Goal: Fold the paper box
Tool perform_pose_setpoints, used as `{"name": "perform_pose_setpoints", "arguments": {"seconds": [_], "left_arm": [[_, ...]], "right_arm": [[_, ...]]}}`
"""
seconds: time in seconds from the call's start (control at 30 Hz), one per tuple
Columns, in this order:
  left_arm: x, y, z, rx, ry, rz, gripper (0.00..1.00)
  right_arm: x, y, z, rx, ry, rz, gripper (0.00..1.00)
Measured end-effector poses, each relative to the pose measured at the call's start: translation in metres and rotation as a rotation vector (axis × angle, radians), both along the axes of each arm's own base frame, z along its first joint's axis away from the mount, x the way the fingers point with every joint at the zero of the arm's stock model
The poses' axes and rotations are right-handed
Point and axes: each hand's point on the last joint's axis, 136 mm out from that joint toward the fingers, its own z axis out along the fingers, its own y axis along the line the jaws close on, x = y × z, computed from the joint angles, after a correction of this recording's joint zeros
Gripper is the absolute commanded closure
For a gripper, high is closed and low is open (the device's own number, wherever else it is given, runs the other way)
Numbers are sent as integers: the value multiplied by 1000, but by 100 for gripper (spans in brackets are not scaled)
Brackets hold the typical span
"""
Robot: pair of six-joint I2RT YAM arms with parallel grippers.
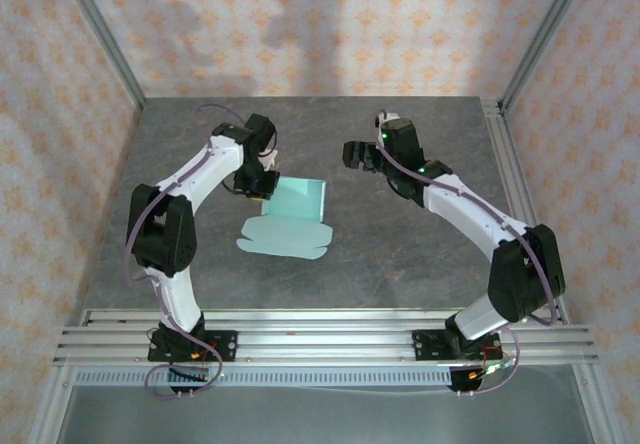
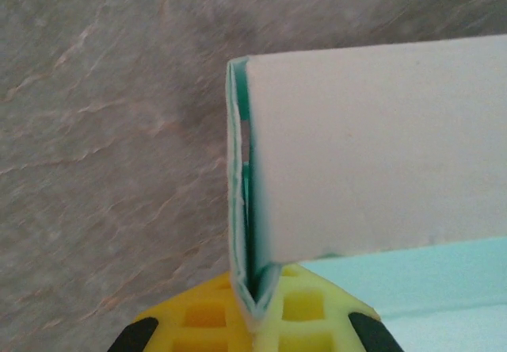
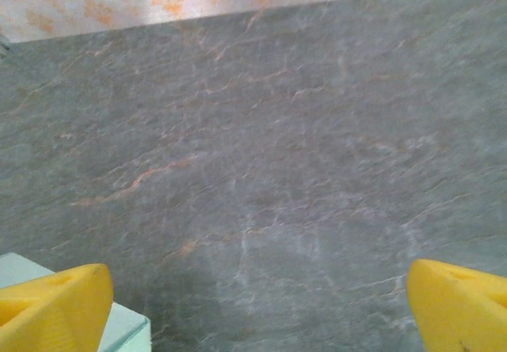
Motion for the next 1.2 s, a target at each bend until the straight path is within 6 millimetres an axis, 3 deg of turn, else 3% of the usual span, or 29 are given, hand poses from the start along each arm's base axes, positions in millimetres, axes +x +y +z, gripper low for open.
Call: {"name": "perform_pose_setpoints", "arguments": {"seconds": [0.4,0.73,1.2], "left_arm": [[-12,38,-29,279,260,-21,100],[-2,57,-37,474,330,-14,100],[8,52,-59,651,346,-68,100]], "right_arm": [[-18,15,-31,64,119,70,5],[-22,12,-43,53,144,69,5],[-21,8,-44,49,144,61,5]]}}
